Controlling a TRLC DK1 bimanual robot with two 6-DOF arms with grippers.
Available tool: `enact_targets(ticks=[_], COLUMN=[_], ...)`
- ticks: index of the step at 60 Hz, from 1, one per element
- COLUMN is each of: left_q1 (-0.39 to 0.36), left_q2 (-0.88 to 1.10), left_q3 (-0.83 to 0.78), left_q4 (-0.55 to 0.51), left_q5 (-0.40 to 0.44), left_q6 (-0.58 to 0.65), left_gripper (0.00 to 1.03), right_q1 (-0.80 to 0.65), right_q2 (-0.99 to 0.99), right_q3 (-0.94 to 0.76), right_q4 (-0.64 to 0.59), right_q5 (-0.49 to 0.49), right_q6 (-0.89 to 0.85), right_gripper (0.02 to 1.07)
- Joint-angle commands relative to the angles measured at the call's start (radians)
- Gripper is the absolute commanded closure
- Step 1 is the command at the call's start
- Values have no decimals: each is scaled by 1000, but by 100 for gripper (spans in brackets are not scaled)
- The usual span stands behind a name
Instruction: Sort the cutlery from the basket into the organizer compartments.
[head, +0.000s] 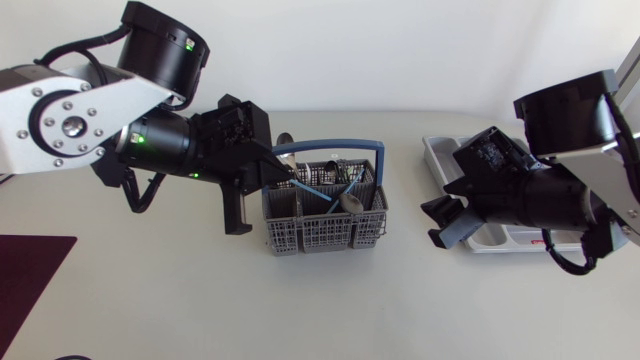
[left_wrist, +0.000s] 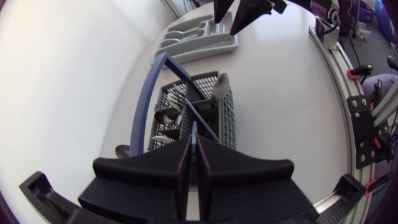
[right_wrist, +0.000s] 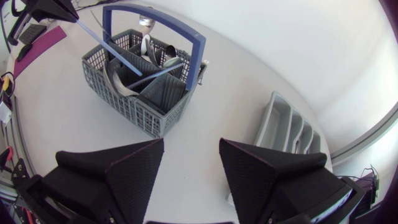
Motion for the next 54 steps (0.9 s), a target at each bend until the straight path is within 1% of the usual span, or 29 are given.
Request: enact_targets(ticks=[1,9,19,29,40,44,51,54], left_q1=[-5,1,-13,-64,-151,-191,-237,-252], left_q2=[-28,-87,-170,-233,-229,-207,-158,-135], left_q3=[59,105,179,246,266,260,260,266], left_q4=[-58,-127,-213,-278,-282,-281,-279,-279], left_q5=[-21,-24,-23,-21,-16,-12,-9,16], left_q6=[68,72,22,-66,-199,-247,-311,-337], left_gripper=[100,100,100,100,100,100,100,100], right_q1=[21,69,149,233,284,298,316,328], right_q2=[-40,-96,-185,-293,-377,-397,-420,-431], right_q3=[-31,-40,-43,-41,-43,-46,-63,-74], right_q4=[-23,-37,-58,-98,-119,-121,-119,-112], right_q5=[6,8,6,6,-1,-4,-14,-14], right_q6=[9,5,6,8,14,17,15,15], right_gripper=[40,37,37,37,37,37,37,37])
